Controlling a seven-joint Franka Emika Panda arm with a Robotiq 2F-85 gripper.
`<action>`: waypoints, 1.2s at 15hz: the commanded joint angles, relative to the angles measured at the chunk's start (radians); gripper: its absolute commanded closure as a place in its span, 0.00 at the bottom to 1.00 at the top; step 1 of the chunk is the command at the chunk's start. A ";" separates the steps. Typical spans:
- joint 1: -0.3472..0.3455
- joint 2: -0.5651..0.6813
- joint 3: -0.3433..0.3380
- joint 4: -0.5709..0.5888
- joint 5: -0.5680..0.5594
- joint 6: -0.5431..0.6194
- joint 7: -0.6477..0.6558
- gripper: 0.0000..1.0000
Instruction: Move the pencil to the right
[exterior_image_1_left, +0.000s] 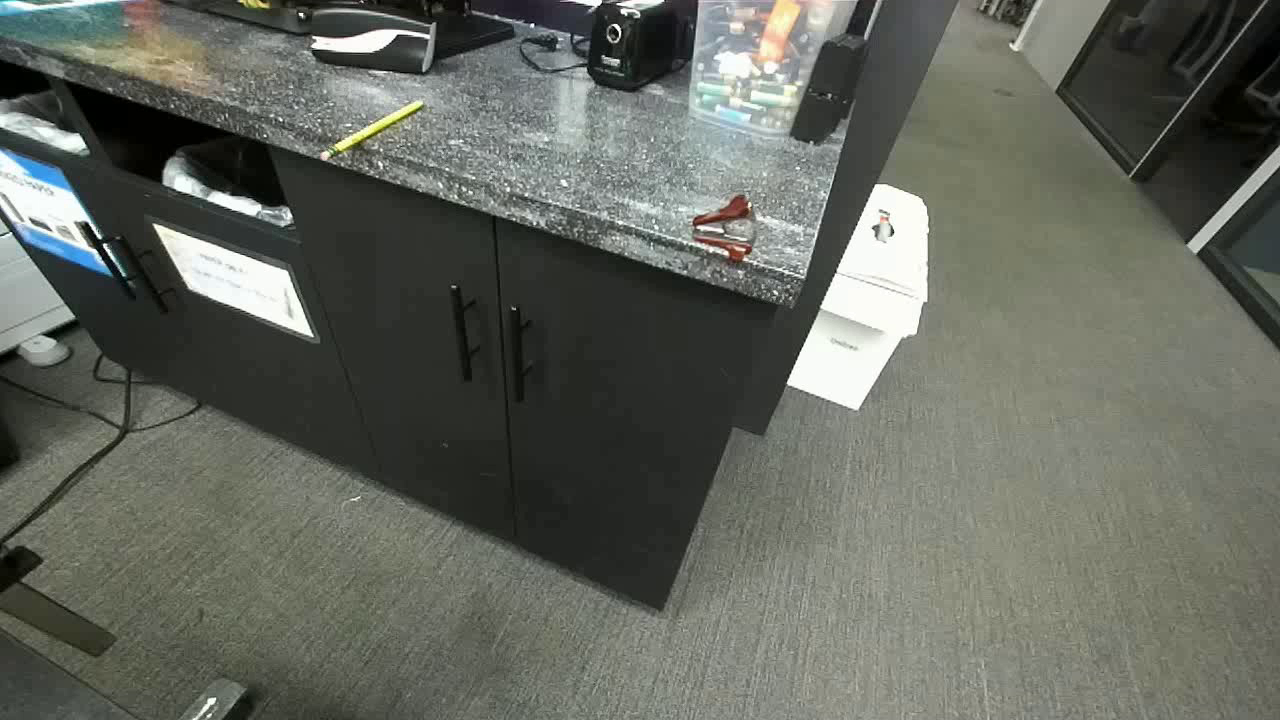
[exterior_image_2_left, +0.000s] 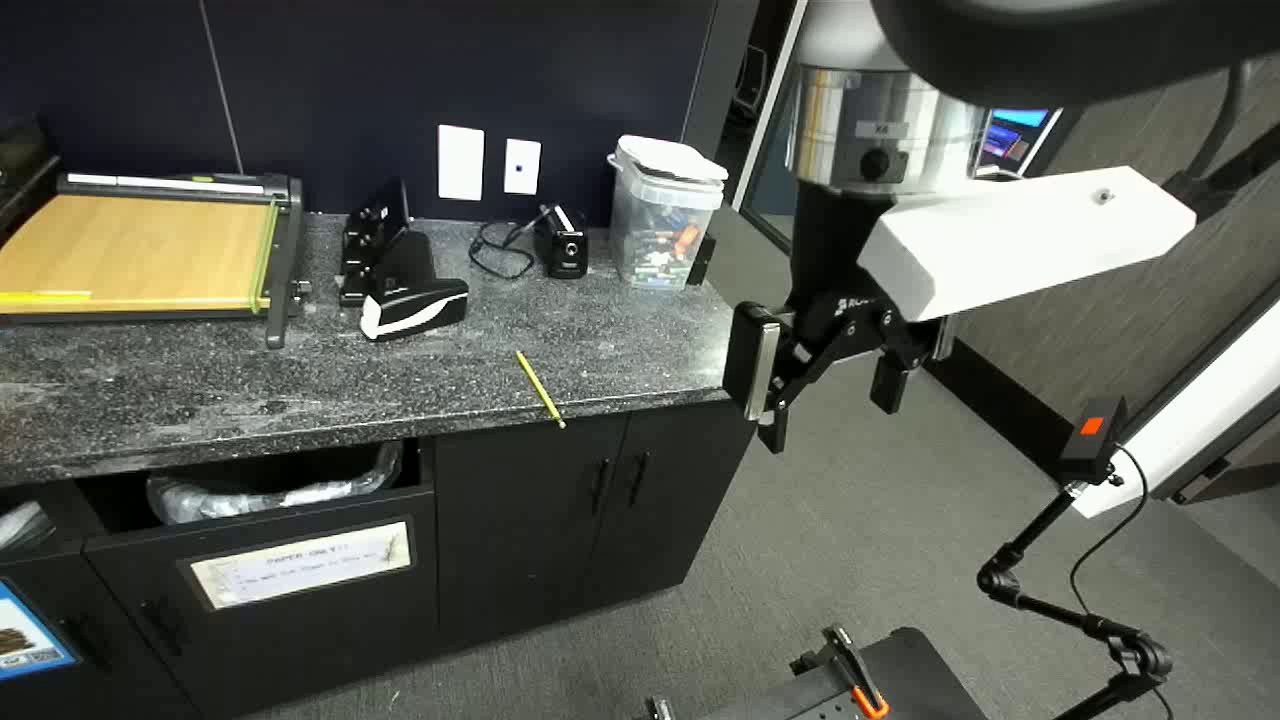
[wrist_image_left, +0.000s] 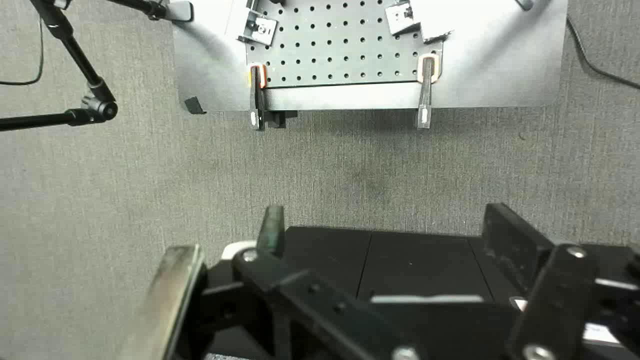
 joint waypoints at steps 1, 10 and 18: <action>0.033 0.005 -0.026 0.004 -0.010 -0.004 0.011 0.00; 0.033 0.005 -0.026 0.006 -0.010 -0.004 0.011 0.00; 0.009 0.352 -0.035 0.255 -0.129 0.100 0.066 0.00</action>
